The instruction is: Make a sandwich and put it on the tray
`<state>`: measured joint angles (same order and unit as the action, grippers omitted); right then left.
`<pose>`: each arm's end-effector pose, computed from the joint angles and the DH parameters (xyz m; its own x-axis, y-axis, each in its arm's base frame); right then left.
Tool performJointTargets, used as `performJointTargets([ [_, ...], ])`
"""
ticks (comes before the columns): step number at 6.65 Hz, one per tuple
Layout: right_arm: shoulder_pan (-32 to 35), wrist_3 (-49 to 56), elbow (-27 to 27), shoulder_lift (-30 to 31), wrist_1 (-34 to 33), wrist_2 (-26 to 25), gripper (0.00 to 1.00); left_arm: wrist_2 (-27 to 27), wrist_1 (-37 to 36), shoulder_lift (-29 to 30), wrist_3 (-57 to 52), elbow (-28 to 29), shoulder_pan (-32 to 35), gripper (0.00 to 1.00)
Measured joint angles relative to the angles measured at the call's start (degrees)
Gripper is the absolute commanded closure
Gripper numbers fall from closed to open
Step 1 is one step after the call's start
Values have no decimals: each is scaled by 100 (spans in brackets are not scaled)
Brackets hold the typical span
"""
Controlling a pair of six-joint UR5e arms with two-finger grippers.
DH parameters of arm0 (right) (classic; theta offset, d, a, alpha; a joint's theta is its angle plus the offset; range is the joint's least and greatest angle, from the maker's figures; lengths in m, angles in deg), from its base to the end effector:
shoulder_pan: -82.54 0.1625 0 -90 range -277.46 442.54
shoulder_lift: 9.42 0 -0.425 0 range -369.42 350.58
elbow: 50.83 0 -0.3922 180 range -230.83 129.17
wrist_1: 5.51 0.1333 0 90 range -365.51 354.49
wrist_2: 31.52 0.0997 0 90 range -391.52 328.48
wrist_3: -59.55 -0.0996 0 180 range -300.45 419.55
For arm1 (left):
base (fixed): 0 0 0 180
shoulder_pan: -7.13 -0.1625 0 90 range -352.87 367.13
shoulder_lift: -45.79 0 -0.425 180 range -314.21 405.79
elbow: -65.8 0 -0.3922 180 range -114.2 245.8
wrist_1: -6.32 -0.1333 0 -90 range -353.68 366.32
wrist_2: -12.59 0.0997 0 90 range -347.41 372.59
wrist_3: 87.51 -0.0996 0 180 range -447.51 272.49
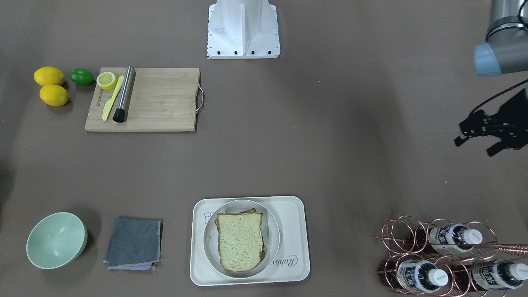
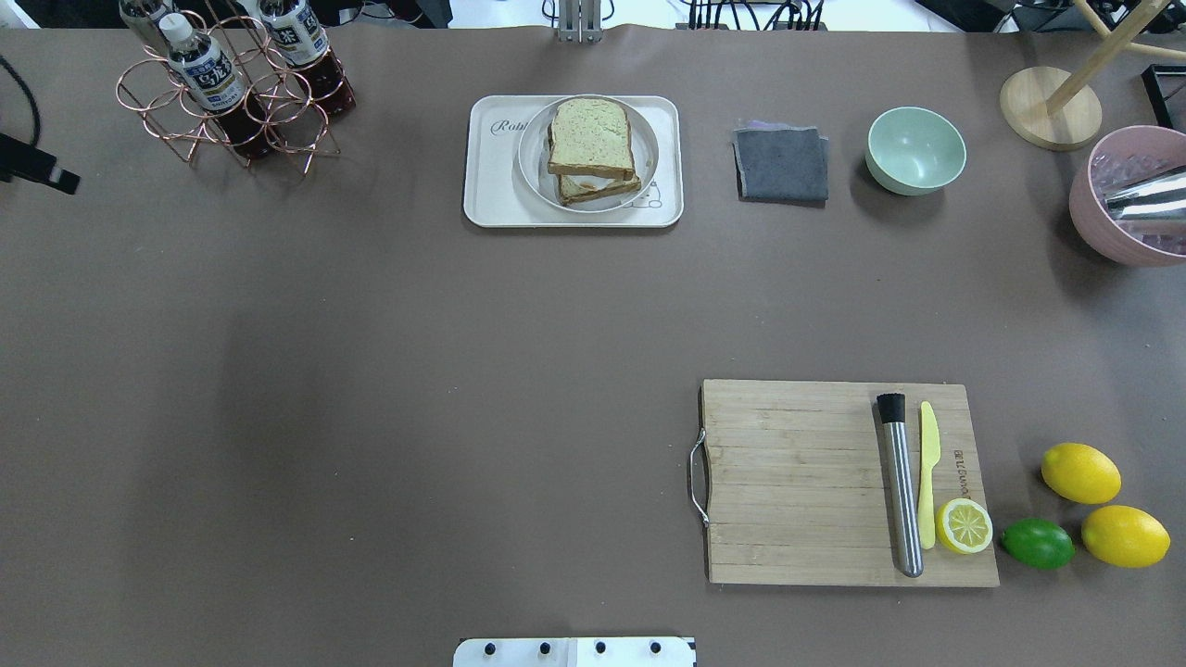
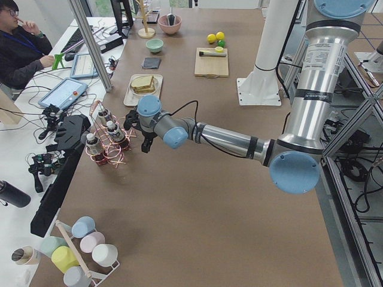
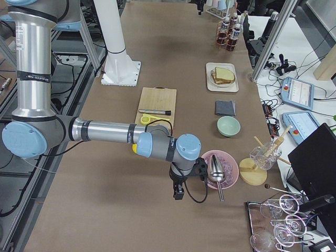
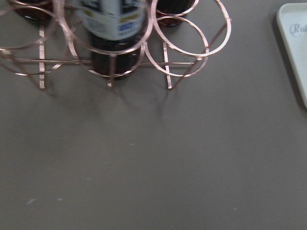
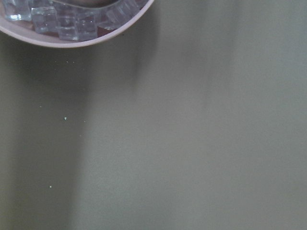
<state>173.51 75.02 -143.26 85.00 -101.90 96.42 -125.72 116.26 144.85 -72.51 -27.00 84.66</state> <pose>0.0796 -0.4451 0.6921 0.7630 -0.1646 0.6251 0.1938 0.9808 0.0218 0.0656 -0.5697 0.5054 0.5927 0.2951 -0.7494 -0.0312 0.9382 0.3447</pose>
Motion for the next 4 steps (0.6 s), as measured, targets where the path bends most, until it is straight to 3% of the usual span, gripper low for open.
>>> performJointTargets([
  [2,0,-1,4,11,-2,0,0,195,-1876,229,-2166,53,898,1],
  [3,0,-1,13,12,-3,2,0,415,-2435,166,-2630,85,1144,1],
  [4,0,11,16,9,-2,7,0,508,-2455,-176,-2787,102,1285,1],
])
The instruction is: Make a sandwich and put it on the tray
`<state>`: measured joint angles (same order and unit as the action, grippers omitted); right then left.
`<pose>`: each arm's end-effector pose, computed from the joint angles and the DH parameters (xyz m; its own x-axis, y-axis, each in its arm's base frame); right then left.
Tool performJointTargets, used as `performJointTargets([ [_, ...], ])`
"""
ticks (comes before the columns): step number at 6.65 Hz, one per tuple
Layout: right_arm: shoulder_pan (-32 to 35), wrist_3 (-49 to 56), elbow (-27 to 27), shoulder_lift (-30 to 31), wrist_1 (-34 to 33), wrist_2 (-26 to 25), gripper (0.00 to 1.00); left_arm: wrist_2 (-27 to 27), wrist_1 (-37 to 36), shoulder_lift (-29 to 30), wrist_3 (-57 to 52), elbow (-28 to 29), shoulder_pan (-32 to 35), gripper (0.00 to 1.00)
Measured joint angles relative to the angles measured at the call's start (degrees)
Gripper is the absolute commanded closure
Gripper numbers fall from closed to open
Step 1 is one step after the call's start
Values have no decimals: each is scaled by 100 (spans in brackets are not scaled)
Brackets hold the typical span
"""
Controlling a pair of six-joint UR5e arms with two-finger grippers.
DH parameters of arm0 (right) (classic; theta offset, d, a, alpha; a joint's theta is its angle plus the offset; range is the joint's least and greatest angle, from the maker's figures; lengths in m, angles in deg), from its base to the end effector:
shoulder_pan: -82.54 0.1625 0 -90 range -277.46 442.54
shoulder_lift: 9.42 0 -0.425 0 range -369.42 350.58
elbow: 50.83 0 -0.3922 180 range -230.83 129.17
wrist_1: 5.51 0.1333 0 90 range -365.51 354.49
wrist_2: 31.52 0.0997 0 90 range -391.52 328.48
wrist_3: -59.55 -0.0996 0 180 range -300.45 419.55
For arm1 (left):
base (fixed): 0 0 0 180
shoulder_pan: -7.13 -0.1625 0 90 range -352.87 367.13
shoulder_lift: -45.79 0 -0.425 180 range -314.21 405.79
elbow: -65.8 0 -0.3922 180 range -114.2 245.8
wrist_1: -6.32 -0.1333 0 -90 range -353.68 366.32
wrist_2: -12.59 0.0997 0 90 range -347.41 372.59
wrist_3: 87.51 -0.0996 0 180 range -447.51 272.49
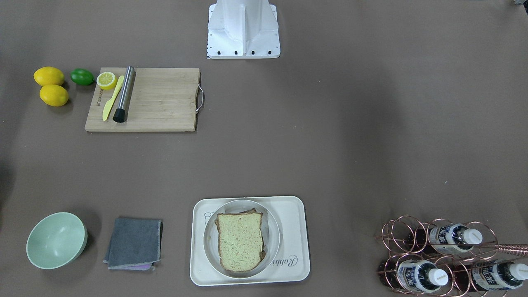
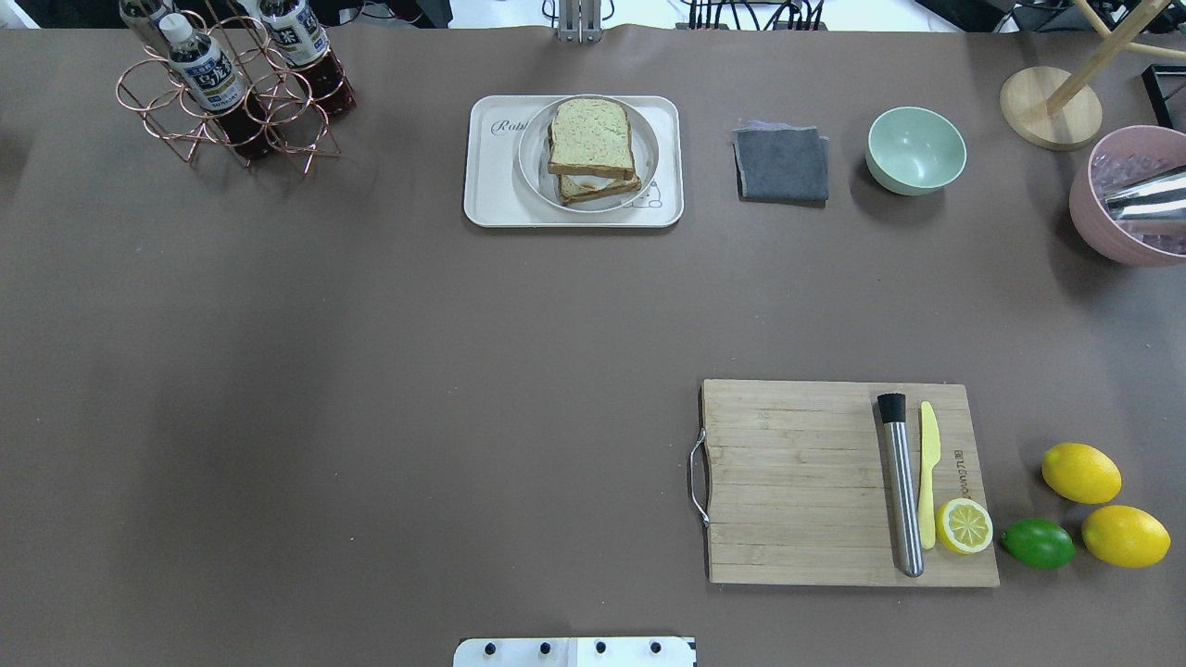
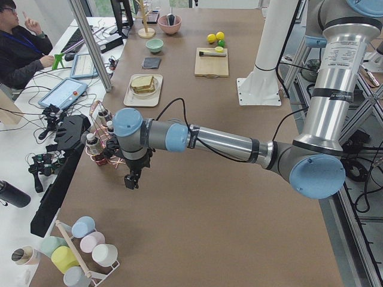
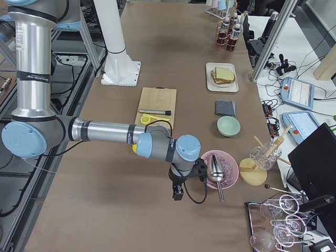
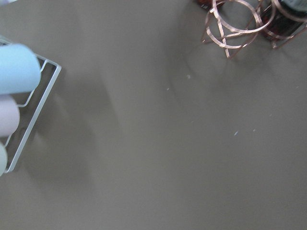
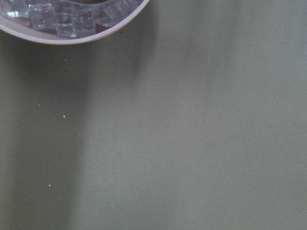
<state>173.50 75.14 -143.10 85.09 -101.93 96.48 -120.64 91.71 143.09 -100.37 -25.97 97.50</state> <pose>0.0794 -0.4440 0.6941 0.7619 -0.1637 0.6267 0.1954 0.9806 0.0185 -0.0686 -0.5459 0.5868 0.7121 0.2692 -0.6484 -0.1560 0.9611 0.2278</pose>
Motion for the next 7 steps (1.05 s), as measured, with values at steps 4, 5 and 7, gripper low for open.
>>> performJointTargets([
  [4,0,23,20,-5,6,30,0,50,650,-797,17,528,90,1],
  [5,0,16,14,-8,35,31,0,36,671,-806,25,590,89,1],
  [7,0,-5,37,0,316,39,0,25,680,-811,29,608,86,1],
])
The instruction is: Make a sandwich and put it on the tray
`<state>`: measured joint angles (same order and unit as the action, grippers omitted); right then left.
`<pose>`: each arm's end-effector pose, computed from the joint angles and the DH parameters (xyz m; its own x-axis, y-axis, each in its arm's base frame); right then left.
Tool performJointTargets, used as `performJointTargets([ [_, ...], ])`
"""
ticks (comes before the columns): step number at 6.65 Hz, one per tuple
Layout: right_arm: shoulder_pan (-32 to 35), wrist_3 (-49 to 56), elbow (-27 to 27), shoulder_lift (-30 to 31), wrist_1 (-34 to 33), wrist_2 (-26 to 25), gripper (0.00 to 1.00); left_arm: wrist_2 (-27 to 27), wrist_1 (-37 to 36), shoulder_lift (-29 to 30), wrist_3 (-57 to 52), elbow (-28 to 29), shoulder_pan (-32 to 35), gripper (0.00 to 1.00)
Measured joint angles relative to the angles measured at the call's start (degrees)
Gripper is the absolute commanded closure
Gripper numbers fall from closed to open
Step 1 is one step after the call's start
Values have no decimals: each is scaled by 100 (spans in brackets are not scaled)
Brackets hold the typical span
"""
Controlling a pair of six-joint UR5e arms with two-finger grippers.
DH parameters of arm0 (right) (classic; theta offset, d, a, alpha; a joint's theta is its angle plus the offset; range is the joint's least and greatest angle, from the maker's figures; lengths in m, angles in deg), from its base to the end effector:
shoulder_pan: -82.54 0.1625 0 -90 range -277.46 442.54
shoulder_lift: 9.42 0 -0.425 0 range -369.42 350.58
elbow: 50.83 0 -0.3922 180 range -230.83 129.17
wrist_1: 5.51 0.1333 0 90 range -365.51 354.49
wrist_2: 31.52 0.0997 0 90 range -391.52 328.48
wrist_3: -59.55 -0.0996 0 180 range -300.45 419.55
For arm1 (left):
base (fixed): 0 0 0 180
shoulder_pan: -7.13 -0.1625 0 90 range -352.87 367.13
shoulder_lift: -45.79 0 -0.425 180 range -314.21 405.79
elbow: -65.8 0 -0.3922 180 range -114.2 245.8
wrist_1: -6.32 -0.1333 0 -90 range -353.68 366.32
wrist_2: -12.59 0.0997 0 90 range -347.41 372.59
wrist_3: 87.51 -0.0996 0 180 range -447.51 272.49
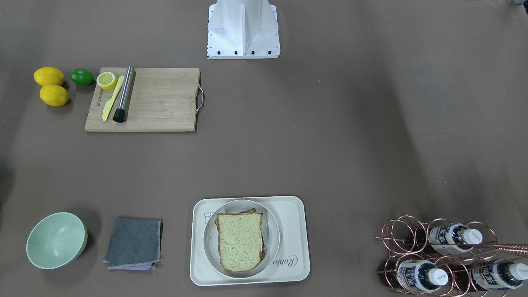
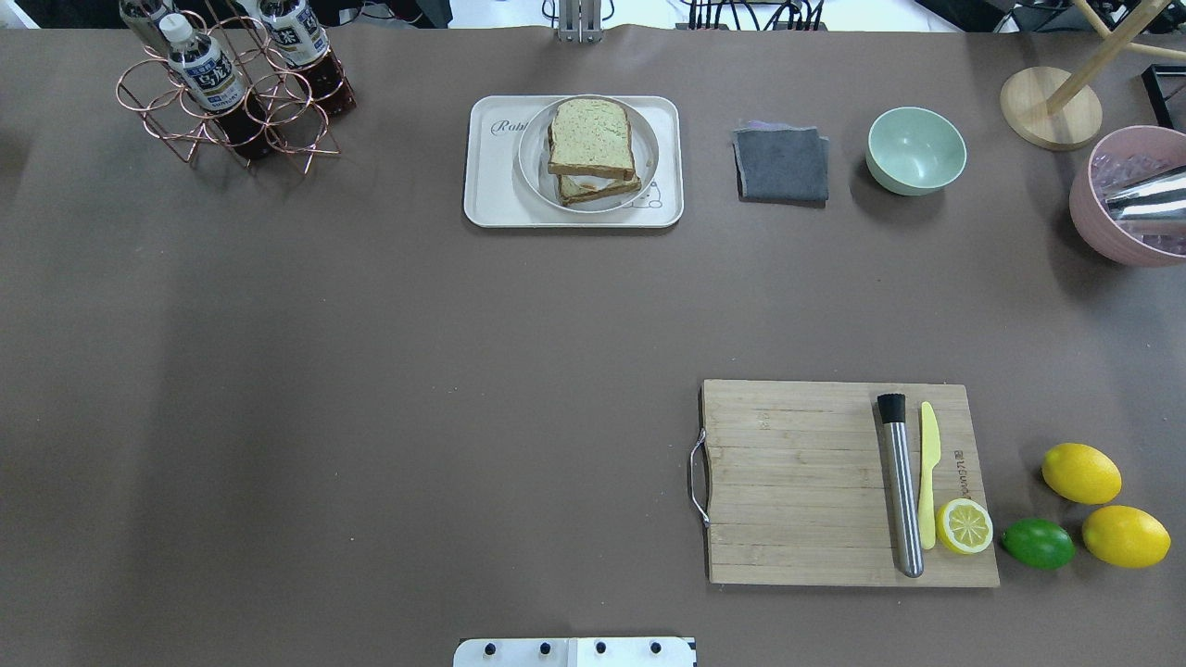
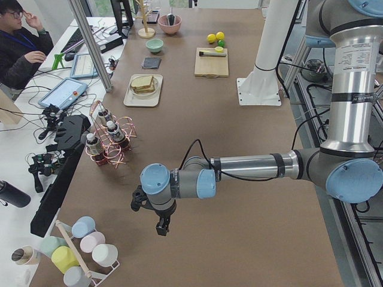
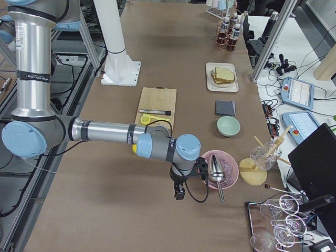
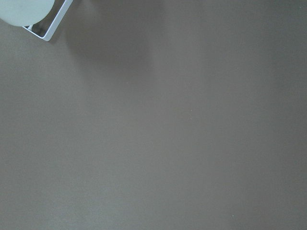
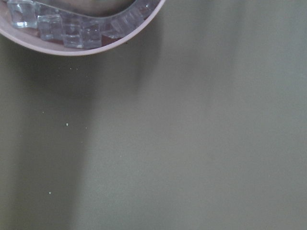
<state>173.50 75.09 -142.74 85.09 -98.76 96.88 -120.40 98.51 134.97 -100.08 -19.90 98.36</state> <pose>0.0790 -0.4483 0.6918 0.7584 -0.1928 0.6226 0.1936 0.9788 0.0673 -0.0757 -0.4789 0.7003 0.7177 0.1680 -0.6758 -0.1381 0.9855 0.0983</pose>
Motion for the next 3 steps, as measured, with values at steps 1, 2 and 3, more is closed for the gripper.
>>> performJointTargets([
  [1,-2,-5,14,3,123,8,0,-4,0,-2,0,-11,0,1],
  [2,-5,-6,22,5,175,48,0,-6,1,0,0,-23,0,1],
  [3,-7,-7,25,17,193,139,0,-7,3,2,-1,-20,-3,1],
])
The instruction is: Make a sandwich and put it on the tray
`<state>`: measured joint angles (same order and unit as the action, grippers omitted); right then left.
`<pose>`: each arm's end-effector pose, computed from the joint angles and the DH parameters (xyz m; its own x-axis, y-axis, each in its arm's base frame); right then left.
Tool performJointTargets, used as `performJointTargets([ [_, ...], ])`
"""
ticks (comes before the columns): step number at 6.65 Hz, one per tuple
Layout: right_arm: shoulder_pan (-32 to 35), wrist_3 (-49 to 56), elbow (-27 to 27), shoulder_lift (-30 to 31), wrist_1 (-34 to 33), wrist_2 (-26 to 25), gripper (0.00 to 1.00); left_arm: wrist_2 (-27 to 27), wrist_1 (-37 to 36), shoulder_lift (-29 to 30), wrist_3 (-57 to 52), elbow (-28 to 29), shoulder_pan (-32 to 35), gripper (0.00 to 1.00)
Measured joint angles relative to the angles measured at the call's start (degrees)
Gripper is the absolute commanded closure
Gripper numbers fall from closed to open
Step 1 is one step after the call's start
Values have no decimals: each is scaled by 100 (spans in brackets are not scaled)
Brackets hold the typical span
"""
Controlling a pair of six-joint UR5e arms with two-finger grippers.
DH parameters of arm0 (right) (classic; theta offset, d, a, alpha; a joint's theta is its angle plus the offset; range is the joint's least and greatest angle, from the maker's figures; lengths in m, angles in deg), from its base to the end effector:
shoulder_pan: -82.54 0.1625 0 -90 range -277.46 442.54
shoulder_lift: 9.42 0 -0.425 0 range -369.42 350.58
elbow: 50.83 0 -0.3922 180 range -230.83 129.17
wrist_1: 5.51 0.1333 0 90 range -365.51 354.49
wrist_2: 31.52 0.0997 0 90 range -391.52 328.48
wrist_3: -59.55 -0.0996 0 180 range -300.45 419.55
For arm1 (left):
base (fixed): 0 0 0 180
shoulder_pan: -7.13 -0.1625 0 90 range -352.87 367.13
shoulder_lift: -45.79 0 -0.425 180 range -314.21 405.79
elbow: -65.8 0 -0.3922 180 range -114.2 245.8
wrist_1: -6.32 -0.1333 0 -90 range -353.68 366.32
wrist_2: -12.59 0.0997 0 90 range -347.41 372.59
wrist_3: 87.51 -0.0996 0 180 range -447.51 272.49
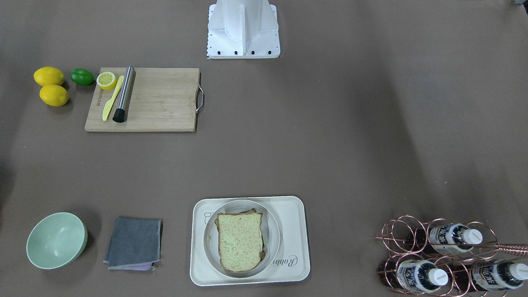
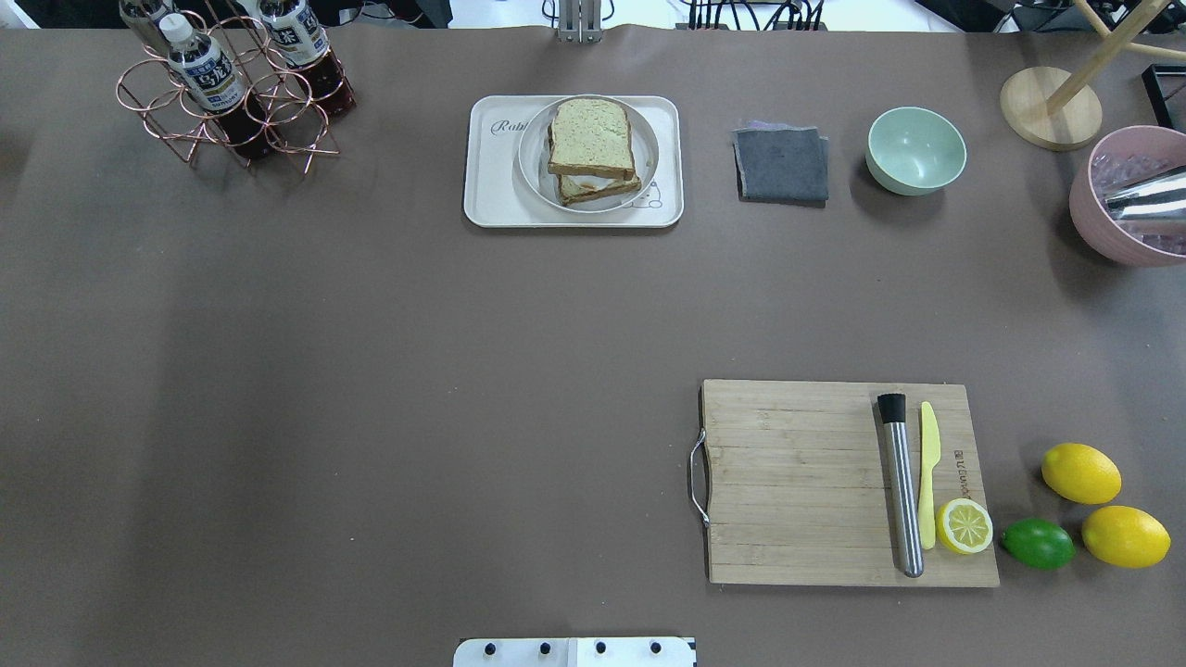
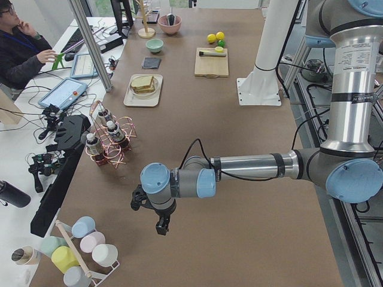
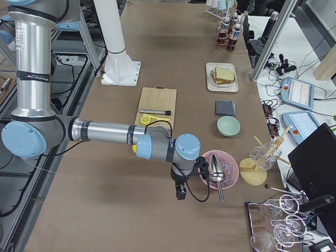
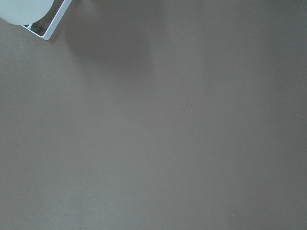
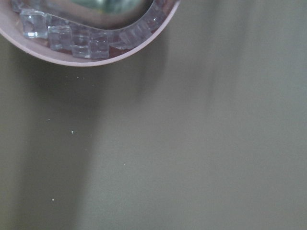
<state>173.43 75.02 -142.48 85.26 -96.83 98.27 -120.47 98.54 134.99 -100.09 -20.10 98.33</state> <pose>0.0765 -0.4494 0.6907 0.7439 -0.2077 0.6352 0.1898 0.9770 0.0971 -0.0754 -0.4795 0.6983 0.7168 0.1714 -0.6758 -0.1385 0.9850 0.1029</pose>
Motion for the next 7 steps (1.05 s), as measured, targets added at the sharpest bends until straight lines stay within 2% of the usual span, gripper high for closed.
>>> performJointTargets([
  [7,3,8,-27,88,18,160,0,-9,6,-9,-8,6,-6,1],
])
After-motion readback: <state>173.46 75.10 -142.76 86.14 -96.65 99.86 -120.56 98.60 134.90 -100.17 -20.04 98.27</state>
